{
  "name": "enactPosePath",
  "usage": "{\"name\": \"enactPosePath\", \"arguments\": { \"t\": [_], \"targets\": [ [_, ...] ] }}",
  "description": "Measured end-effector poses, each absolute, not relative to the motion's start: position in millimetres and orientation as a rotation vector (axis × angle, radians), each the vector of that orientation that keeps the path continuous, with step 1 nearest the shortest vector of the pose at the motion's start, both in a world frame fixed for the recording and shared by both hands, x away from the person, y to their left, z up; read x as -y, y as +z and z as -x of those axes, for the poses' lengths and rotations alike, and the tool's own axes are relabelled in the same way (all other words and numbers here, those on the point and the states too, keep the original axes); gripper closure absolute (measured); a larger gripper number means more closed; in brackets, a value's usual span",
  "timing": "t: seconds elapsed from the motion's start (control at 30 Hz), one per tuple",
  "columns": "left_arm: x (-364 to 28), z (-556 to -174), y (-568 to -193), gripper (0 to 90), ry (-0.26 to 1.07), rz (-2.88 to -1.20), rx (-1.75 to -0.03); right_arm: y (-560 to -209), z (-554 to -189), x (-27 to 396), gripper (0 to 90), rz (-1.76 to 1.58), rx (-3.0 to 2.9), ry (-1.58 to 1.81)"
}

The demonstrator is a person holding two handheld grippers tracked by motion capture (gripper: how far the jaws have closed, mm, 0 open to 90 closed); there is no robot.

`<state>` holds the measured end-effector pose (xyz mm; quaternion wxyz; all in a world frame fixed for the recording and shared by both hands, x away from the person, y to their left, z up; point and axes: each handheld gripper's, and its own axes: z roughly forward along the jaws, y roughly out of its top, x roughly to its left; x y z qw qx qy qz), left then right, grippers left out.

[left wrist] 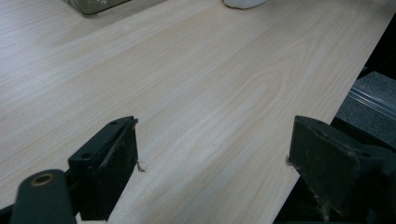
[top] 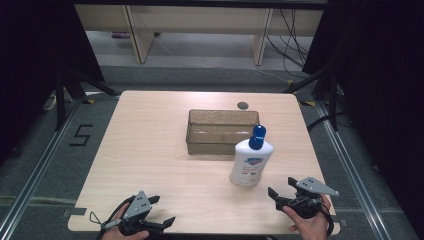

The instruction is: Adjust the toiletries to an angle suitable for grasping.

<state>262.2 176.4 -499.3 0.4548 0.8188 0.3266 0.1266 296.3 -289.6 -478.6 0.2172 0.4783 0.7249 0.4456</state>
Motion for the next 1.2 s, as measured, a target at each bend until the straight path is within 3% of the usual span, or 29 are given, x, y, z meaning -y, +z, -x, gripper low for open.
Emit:
{"name": "enactPosePath", "arguments": {
  "t": [0.57, 1.2],
  "targets": [
    [-176.1, -262.2, -499.7, 15.1, 0.315, -2.013, -0.809, -471.2, -294.0, 285.7, 16.7, -1.274, -1.981, 1.268],
    [-177.0, -263.1, -499.7, 15.0, 0.314, -2.029, -0.809, -440.6, -286.1, 275.7, 17.6, -1.206, -1.928, 1.392]
  ]
}}
